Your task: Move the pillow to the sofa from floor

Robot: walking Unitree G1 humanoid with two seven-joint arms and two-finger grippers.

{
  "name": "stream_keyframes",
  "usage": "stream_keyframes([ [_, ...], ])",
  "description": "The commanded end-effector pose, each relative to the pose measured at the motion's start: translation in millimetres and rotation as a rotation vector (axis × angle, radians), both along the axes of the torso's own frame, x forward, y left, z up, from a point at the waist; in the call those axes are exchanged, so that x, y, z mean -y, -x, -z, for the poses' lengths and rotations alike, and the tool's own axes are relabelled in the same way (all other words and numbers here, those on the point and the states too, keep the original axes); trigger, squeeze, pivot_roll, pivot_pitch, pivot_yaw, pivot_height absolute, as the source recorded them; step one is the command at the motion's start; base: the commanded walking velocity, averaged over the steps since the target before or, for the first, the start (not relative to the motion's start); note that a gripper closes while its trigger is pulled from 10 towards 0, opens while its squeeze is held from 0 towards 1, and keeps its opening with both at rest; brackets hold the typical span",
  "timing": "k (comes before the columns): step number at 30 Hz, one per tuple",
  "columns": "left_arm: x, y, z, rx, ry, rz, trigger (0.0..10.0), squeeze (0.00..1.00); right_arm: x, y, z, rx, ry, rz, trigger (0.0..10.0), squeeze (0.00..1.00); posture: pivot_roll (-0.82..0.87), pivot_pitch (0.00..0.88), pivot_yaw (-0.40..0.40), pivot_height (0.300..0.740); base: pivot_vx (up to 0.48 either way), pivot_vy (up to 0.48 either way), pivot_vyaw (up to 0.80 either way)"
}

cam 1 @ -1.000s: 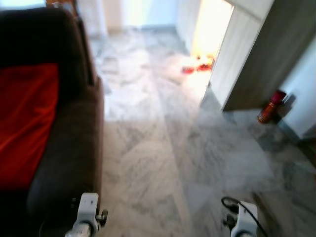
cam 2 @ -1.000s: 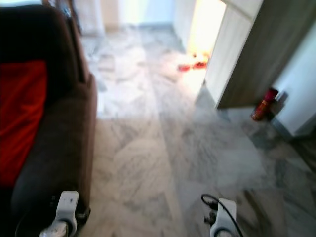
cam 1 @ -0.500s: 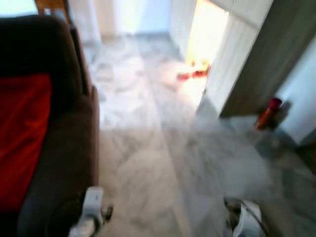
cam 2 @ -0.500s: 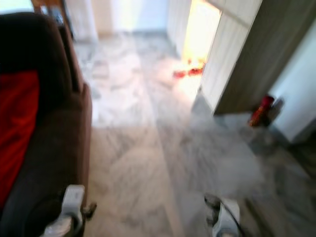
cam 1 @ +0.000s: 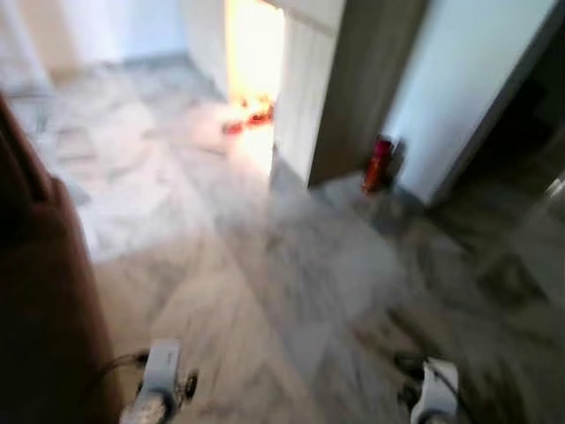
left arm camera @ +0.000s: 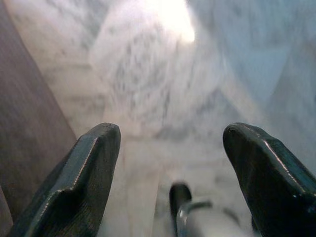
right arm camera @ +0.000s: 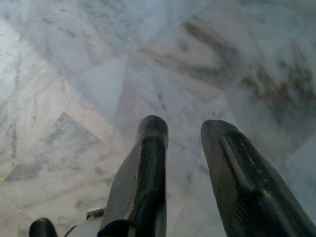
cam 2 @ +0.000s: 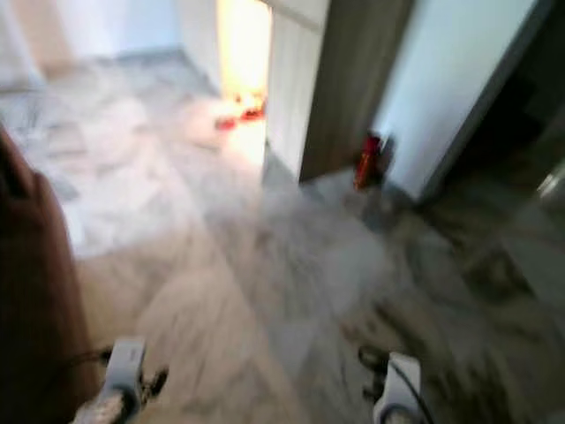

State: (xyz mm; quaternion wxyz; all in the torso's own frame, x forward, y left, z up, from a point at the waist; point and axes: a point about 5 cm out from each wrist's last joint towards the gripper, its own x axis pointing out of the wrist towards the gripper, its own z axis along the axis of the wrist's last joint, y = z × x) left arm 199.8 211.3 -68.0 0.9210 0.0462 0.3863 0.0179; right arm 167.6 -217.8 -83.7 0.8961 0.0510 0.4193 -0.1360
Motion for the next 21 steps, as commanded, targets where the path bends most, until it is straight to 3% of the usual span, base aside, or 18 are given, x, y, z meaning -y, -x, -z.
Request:
stream_keyframes([
  [1,3.6,-1.1,0.3,-0.004,0.007,0.017,10.0,0.0,5.5,3.1,0.2,-0.008,0.011,0.01,10.0,0.0,0.08,0.0,-0.027,0.74,0.0,0.0,-0.72],
  [9,3.0,-1.1,0.2,-0.006,0.007,0.016,10.0,0.0,5.5,2.5,-0.1,-0.004,0.012,0.011,10.0,0.0,0.08,0.0,-0.027,0.74,0.0,0.0,-0.71],
  [21,1.8,-0.6,0.4,-0.008,0.004,0.01,10.0,0.0,6.1,0.9,-1.3,0.012,0.013,0.009,10.0,0.0,0.08,0.0,-0.031,0.74,0.0,0.0,0.0],
])
